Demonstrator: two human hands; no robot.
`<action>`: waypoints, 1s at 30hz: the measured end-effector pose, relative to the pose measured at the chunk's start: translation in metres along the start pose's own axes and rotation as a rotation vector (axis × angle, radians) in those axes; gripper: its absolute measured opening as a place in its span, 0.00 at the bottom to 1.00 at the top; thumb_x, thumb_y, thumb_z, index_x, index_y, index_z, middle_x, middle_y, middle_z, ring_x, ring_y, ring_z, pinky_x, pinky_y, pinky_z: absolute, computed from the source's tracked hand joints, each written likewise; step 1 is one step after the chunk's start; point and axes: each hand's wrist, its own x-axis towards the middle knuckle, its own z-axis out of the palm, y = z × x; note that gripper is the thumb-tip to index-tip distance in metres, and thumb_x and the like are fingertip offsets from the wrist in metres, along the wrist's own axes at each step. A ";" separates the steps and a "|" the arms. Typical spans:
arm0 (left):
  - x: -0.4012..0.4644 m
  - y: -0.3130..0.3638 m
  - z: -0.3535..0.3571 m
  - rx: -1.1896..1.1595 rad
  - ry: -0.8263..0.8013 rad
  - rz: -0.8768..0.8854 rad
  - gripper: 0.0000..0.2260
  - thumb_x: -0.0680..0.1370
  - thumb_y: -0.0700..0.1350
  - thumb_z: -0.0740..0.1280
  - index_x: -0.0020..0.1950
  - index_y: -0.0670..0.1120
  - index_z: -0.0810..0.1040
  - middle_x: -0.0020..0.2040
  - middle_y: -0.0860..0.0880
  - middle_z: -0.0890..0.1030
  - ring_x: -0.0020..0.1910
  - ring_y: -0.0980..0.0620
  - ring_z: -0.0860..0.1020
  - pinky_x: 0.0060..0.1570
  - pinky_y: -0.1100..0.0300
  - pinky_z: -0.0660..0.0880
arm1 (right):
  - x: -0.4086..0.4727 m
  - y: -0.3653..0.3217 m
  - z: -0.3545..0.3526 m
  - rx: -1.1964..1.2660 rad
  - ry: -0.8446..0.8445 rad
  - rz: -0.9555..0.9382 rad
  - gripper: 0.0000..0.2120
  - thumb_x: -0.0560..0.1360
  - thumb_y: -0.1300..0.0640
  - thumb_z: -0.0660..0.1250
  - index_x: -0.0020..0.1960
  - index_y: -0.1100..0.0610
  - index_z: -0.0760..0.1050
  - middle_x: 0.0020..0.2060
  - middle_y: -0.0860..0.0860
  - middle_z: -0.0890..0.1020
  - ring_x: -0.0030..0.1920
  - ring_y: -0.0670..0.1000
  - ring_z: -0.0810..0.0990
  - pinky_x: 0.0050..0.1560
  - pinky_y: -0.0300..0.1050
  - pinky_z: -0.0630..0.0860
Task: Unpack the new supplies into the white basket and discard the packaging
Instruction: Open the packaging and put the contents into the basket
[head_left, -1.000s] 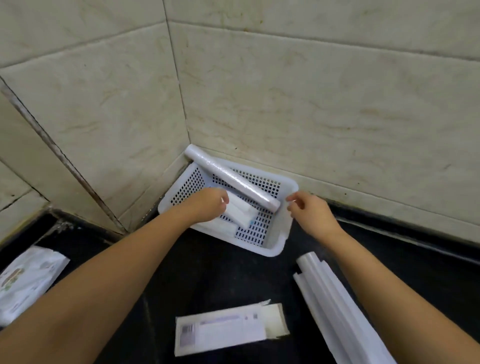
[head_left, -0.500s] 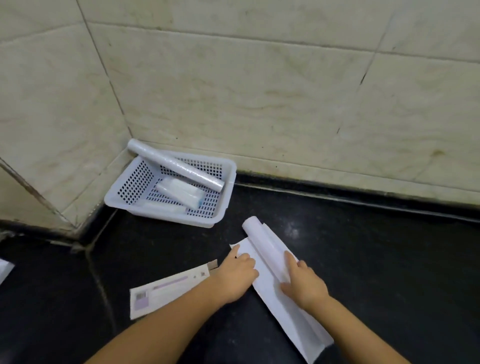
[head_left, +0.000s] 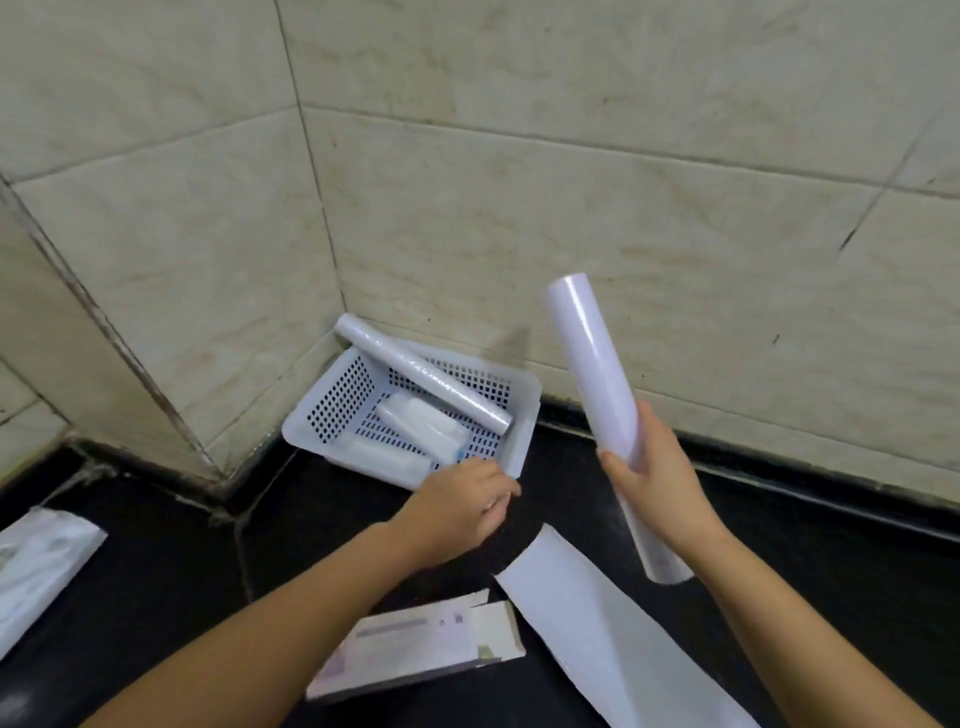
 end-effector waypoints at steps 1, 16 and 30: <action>0.001 -0.019 -0.011 0.045 0.012 -0.064 0.11 0.78 0.44 0.60 0.55 0.44 0.80 0.50 0.46 0.81 0.50 0.50 0.77 0.50 0.55 0.75 | 0.018 -0.013 0.008 0.013 -0.006 -0.048 0.25 0.71 0.57 0.65 0.67 0.49 0.64 0.54 0.50 0.75 0.51 0.51 0.76 0.42 0.38 0.70; -0.040 -0.129 0.004 0.387 0.104 -0.345 0.18 0.77 0.49 0.55 0.33 0.45 0.78 0.31 0.48 0.79 0.33 0.47 0.77 0.42 0.54 0.75 | 0.158 -0.052 0.234 -0.376 -0.277 -0.242 0.31 0.77 0.55 0.63 0.76 0.56 0.54 0.65 0.61 0.71 0.61 0.60 0.70 0.60 0.51 0.68; -0.035 -0.128 -0.009 0.419 -0.164 -0.350 0.15 0.81 0.48 0.51 0.48 0.44 0.76 0.45 0.45 0.78 0.46 0.45 0.75 0.51 0.50 0.70 | 0.147 -0.061 0.196 -0.380 -0.408 -0.106 0.33 0.79 0.47 0.59 0.77 0.52 0.47 0.77 0.58 0.49 0.77 0.58 0.49 0.76 0.56 0.52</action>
